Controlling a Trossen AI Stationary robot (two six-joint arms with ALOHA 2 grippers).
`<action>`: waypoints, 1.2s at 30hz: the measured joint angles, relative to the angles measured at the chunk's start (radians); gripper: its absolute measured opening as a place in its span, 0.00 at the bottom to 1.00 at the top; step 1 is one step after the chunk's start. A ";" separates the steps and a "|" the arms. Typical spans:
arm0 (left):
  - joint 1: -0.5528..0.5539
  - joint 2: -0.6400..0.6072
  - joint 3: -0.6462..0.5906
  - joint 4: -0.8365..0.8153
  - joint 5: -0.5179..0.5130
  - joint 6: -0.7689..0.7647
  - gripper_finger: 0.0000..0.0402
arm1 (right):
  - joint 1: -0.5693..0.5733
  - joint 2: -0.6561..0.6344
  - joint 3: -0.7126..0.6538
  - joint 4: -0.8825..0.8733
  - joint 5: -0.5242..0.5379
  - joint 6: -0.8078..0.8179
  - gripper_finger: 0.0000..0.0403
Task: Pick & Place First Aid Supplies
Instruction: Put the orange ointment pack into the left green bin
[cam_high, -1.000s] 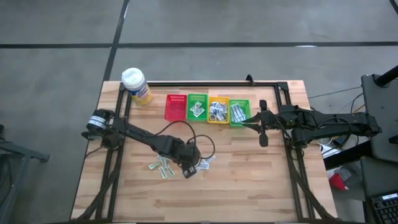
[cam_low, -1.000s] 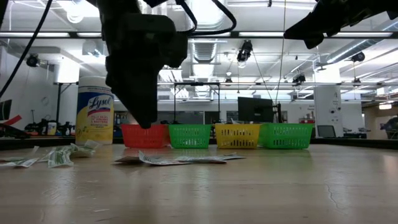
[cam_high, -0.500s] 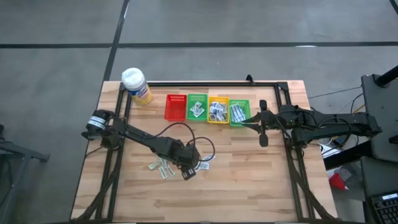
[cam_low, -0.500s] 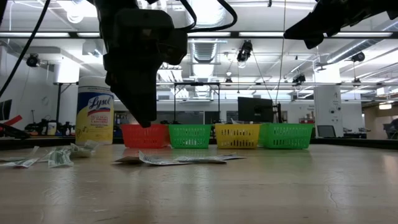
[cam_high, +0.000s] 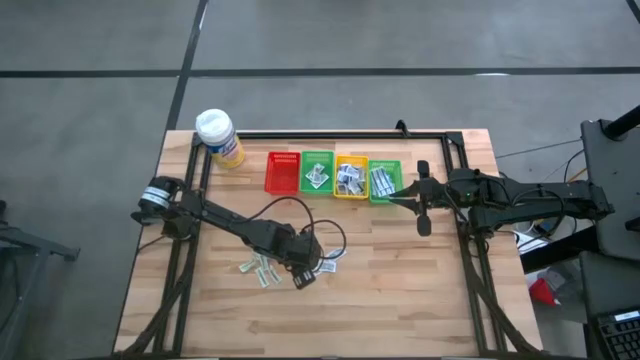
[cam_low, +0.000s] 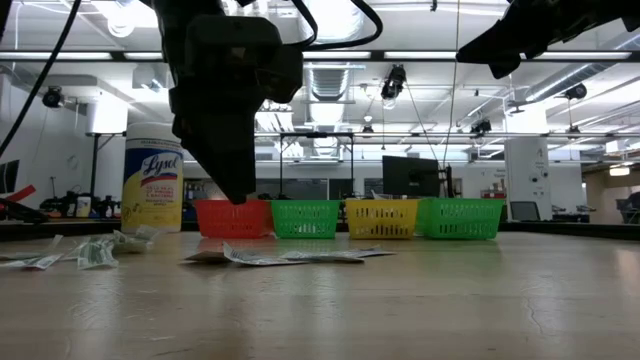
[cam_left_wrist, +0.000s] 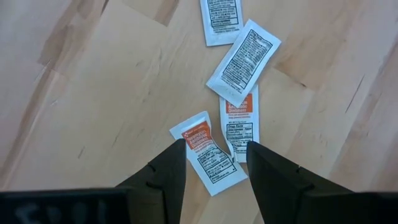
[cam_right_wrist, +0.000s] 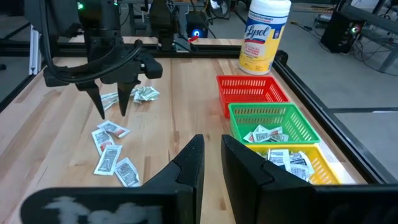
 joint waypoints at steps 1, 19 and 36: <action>0.000 0.000 0.000 0.000 -0.001 0.000 0.40 | 0.000 0.000 0.000 0.000 0.000 0.000 0.13; 0.007 0.074 0.000 0.005 -0.028 -0.136 0.40 | 0.000 0.000 0.000 0.000 0.000 0.000 0.13; 0.007 0.085 0.000 0.011 0.011 -0.234 0.41 | 0.000 0.000 0.000 0.000 0.000 0.001 0.13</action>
